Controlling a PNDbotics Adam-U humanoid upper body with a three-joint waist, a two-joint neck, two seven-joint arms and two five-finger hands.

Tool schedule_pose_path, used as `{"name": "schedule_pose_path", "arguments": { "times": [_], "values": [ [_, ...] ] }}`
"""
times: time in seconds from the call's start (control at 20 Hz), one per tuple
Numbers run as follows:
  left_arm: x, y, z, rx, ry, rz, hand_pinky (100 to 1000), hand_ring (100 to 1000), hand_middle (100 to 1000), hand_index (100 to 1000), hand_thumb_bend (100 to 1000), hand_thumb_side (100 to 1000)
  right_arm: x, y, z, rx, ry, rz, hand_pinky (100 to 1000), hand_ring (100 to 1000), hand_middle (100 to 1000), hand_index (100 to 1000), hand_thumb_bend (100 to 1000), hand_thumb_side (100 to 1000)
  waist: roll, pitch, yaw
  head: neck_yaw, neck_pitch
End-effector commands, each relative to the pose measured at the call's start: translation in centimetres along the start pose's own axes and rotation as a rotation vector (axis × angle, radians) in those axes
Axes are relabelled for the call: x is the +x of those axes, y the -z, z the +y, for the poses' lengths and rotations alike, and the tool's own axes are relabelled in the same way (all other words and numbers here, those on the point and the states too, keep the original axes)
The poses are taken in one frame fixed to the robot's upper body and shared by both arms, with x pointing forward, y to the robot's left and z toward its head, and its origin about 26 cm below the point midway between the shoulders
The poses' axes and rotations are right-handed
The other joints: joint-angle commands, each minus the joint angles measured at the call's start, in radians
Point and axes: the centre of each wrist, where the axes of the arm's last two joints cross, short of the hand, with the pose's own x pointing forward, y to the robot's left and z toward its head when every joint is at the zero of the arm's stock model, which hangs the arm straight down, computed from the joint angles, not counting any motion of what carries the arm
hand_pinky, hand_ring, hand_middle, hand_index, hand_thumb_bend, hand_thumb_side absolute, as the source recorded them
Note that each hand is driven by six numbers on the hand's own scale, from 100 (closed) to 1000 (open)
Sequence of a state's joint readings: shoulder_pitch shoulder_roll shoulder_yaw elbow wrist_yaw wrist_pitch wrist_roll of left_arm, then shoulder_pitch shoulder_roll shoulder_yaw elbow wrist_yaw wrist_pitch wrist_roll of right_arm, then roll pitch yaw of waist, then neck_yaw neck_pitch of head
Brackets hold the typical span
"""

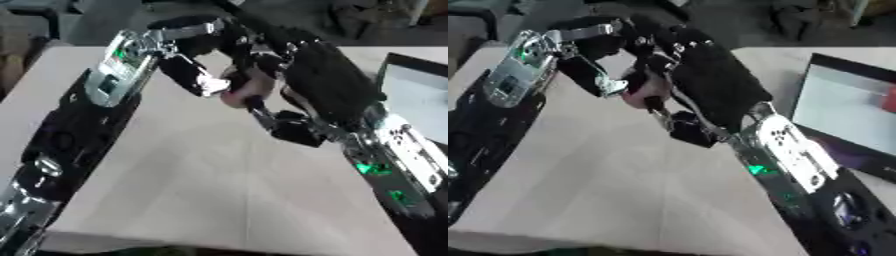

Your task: Pick up the objects with one hand, pass them to the other hand, and then place them into the box on the other side of the table.

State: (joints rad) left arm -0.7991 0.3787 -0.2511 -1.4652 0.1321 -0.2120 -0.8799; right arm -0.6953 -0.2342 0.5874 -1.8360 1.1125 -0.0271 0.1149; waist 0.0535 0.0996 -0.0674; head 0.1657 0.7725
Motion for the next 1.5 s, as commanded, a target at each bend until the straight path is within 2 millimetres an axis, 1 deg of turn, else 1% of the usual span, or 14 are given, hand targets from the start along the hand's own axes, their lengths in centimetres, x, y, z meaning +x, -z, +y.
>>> {"name": "schedule_pose_path", "arguments": {
  "times": [0.05, 0.1, 0.2, 0.25, 0.35, 0.4, 0.45, 0.65, 0.9, 0.95, 1.0, 1.1, 1.3, 1.5],
  "values": [
    [1.0, 0.2, 0.6, -0.026, 0.027, -0.028, 527, 409, 404, 524, 100, 200, -0.4, 0.1, -0.3, -0.021, -0.015, 0.016, 814, 810, 1000, 344, 100, 171, -0.001, -0.017, -0.001, 0.001, -0.002],
    [1.1, 0.3, 0.6, -0.033, 0.026, -0.031, 539, 422, 418, 540, 143, 231, -0.4, 0.1, -0.2, -0.018, -0.014, 0.02, 812, 809, 1000, 295, 100, 171, -0.001, -0.017, -0.001, 0.001, -0.002],
    [1.2, 0.5, 0.3, -0.047, 0.028, -0.039, 553, 439, 437, 559, 205, 266, -0.4, 0.1, 0.0, -0.014, -0.012, 0.028, 811, 807, 1000, 270, 100, 166, -0.001, -0.017, -0.002, 0.001, -0.002],
    [1.2, 0.5, 0.2, -0.051, 0.028, -0.044, 553, 439, 437, 559, 205, 266, -0.5, 0.1, 0.0, -0.012, -0.011, 0.031, 811, 807, 1000, 270, 100, 166, -0.001, -0.017, -0.003, 0.001, -0.002],
    [1.2, 0.6, 0.0, -0.057, 0.021, -0.061, 576, 464, 462, 588, 363, 383, -0.6, 0.0, 0.2, -0.01, -0.009, 0.043, 803, 792, 1000, 241, 100, 137, -0.001, -0.016, -0.003, -0.001, -0.002],
    [1.2, 0.7, -0.1, -0.059, 0.015, -0.069, 576, 464, 462, 588, 363, 383, -0.6, 0.0, 0.2, -0.008, -0.009, 0.048, 803, 792, 1000, 241, 100, 137, -0.001, -0.016, -0.003, -0.002, -0.002],
    [1.2, 0.7, -0.1, -0.059, 0.01, -0.076, 582, 468, 466, 592, 453, 442, -0.6, 0.0, 0.3, -0.008, -0.008, 0.051, 798, 785, 1000, 234, 100, 124, -0.001, -0.016, -0.003, -0.003, -0.002],
    [1.3, 0.9, -0.3, -0.058, -0.037, -0.122, 590, 473, 473, 599, 565, 515, -0.7, -0.1, 0.6, -0.003, -0.002, 0.064, 792, 778, 1000, 227, 100, 100, -0.002, -0.016, -0.003, -0.003, -0.002],
    [1.5, 1.0, -0.5, -0.062, -0.072, -0.147, 595, 478, 478, 605, 655, 558, -0.9, -0.1, 0.8, -0.004, 0.001, 0.074, 787, 772, 1000, 223, 100, 100, -0.002, -0.016, -0.004, -0.004, -0.002],
    [1.6, 1.0, -0.5, -0.063, -0.076, -0.15, 596, 478, 478, 606, 657, 559, -0.9, -0.1, 0.8, -0.005, 0.001, 0.075, 787, 772, 1000, 223, 100, 100, -0.002, -0.017, -0.005, -0.004, -0.002],
    [1.6, 1.0, -0.5, -0.063, -0.079, -0.152, 599, 483, 484, 613, 690, 567, -0.9, -0.1, 0.8, -0.006, 0.002, 0.077, 782, 766, 1000, 224, 100, 100, -0.001, -0.017, -0.005, -0.004, -0.002],
    [1.6, 1.0, -0.5, -0.062, -0.085, -0.153, 601, 488, 492, 622, 706, 576, -0.9, -0.2, 0.8, -0.012, 0.004, 0.08, 778, 759, 1000, 227, 100, 104, -0.001, -0.017, -0.006, -0.004, -0.002],
    [0.7, 0.0, -0.1, -0.029, -0.097, -0.109, 602, 496, 504, 634, 707, 596, -0.9, -0.2, 0.5, -0.035, 0.006, 0.079, 775, 751, 1000, 236, 100, 100, -0.002, -0.017, -0.008, -0.003, -0.002],
    [-1.3, -2.3, 0.7, 0.043, -0.117, -0.025, 608, 502, 511, 640, 670, 622, -1.0, -0.3, 0.0, -0.069, 0.003, 0.088, 767, 746, 1000, 239, 100, 100, -0.002, -0.017, -0.009, -0.005, -0.002]
  ]
}}
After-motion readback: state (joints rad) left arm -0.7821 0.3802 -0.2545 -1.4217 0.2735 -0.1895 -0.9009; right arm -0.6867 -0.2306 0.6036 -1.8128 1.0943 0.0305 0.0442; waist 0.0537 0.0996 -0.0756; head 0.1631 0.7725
